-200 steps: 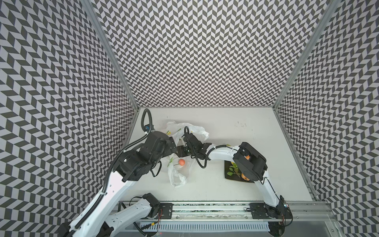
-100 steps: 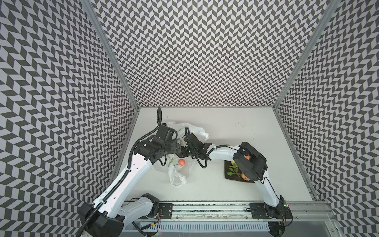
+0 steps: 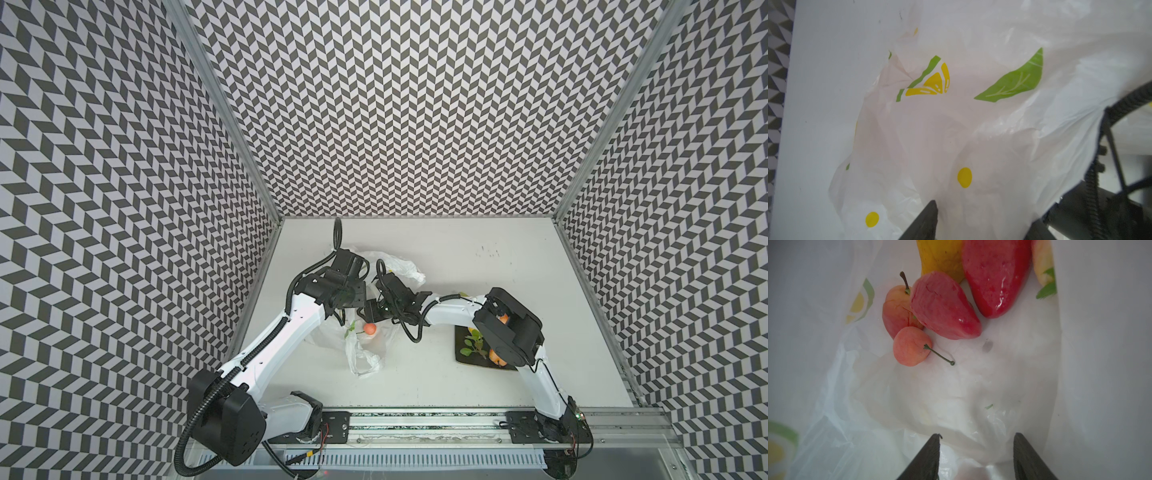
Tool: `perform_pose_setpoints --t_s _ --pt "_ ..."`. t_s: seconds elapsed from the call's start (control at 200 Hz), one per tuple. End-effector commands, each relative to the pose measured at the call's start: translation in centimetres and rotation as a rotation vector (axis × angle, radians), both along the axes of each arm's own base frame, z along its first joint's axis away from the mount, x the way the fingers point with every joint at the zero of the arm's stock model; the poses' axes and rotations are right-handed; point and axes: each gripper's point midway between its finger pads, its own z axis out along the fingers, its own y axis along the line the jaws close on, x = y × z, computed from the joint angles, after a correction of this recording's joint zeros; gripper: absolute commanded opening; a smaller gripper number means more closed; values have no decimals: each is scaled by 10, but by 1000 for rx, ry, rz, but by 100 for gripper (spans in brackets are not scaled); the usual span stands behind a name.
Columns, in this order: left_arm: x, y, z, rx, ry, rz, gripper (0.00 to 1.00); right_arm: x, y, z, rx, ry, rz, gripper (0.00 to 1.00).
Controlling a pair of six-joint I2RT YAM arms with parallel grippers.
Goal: Take fruits out of the plastic bag
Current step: Shake the plastic bag at the center of the table.
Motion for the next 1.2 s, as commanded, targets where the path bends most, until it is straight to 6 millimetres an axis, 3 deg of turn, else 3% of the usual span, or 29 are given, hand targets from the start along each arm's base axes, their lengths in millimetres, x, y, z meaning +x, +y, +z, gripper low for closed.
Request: perform_pose_setpoints --t_s 0.0,0.135,0.23,0.421,0.601,0.721,0.796,0.891,1.011,1.192 --pt "1 6 -7 -11 -13 56 40 2 -5 29 -8 -98 28 56" --pt "-5 2 -7 -61 -46 64 16 -7 -20 20 -67 -120 69 57" --pt "-7 -9 2 -100 -115 22 7 -17 -32 15 -91 -141 103 57" --pt "-4 -54 39 -234 -314 -189 3 -33 -51 12 -99 -171 137 57" --pt "14 -97 104 -248 -476 -411 2 -38 -53 20 -57 -139 112 57" --pt "-1 -132 147 -201 -597 -571 2 -40 -67 31 -44 -143 52 58" --pt "-14 -139 158 -215 -641 -621 2 -43 -79 36 -37 -150 16 58" --pt "-24 -130 151 -238 -678 -613 1 -46 -88 30 -47 -136 -12 58" --pt "-26 -103 112 -199 -604 -500 0 -48 -88 17 -62 -95 -13 58" --pt "-39 -70 62 -124 -442 -380 0 -52 -88 17 -64 -84 -3 59"
